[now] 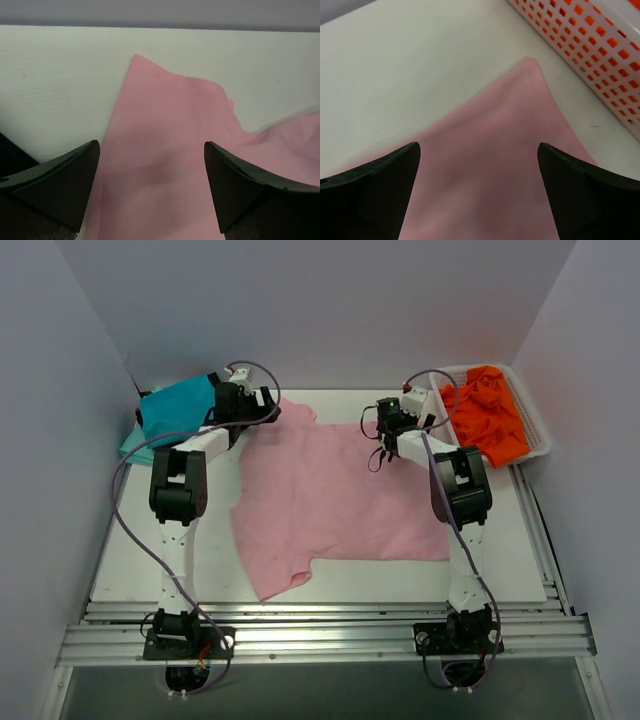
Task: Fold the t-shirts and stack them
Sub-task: Flatten out the tshirt, then grap the side of the flattened tshirt closest away from the robot with both arms, then fold the flattened tshirt in 1/3 of the way
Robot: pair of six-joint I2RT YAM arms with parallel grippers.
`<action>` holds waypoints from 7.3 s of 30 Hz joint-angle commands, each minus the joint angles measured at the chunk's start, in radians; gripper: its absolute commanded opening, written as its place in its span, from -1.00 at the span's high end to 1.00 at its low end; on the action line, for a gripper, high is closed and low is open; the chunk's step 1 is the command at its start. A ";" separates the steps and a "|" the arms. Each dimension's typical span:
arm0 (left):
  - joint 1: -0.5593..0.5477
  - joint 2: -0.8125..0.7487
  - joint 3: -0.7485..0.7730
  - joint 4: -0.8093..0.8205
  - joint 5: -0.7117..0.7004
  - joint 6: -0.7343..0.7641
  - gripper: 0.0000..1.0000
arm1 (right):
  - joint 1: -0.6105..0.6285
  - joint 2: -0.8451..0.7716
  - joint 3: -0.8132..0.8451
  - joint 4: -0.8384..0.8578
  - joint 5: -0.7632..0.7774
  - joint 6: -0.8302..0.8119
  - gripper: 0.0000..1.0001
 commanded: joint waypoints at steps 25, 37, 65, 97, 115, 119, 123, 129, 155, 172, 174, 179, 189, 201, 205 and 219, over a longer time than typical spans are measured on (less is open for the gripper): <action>-0.658 -1.024 -1.077 0.423 -0.711 0.160 -0.88 | 0.437 -0.810 -0.678 0.301 0.310 -0.079 -0.93; -0.863 -1.244 -1.123 0.036 -0.986 -0.144 -0.93 | 0.434 -1.144 -0.700 -0.872 0.465 0.847 -1.00; -0.924 -1.506 -1.438 -0.690 -0.945 -0.970 -1.00 | -0.048 -1.360 -0.988 -0.348 -0.204 0.353 -1.00; -0.924 -1.432 -1.427 -0.644 -0.971 -0.959 0.95 | -0.324 -1.454 -1.140 -0.443 -0.492 0.408 -0.97; -0.921 -1.415 -1.415 -0.620 -1.011 -0.934 0.95 | -0.189 -1.112 -1.104 -0.480 -0.417 0.497 -0.68; -0.912 -1.438 -1.421 -0.635 -1.018 -0.934 0.95 | -0.180 -1.057 -1.084 -0.489 -0.371 0.508 -0.58; -0.901 -1.470 -1.426 -0.658 -1.023 -0.930 0.95 | -0.183 -1.074 -1.068 -0.505 -0.316 0.524 -0.53; -0.884 -1.475 -1.429 -0.641 -1.008 -0.905 0.95 | -0.183 -1.078 -1.062 -0.529 -0.271 0.551 -0.27; -0.830 -1.481 -1.409 -0.645 -0.960 -0.859 0.95 | -0.160 -1.093 -1.087 -0.502 -0.273 0.548 1.00; -0.838 -1.587 -1.196 -0.850 -0.986 -0.772 0.95 | -0.091 -1.290 -1.053 -0.549 -0.171 0.570 1.00; -0.823 -1.562 -1.167 -0.822 -0.989 -0.746 0.95 | -0.092 -1.276 -1.035 -0.534 -0.156 0.562 1.00; -0.725 -1.481 -1.104 -0.742 -0.954 -0.643 0.95 | -0.094 -1.186 -0.940 -0.505 -0.155 0.545 1.00; -0.492 -1.276 -0.969 -0.575 -0.789 -0.510 0.95 | -0.097 -0.953 -0.782 -0.420 -0.122 0.522 1.00; -0.316 -0.877 -0.759 -0.442 -0.703 -0.405 0.95 | -0.115 -0.652 -0.637 -0.368 -0.104 0.531 1.00; -0.263 -0.750 -0.691 -0.387 -0.641 -0.347 0.95 | -0.128 -0.557 -0.524 -0.388 -0.096 0.539 1.00; -0.123 -0.440 -0.416 -0.362 -0.482 -0.263 0.70 | -0.174 -0.308 -0.280 -0.443 -0.106 0.563 1.00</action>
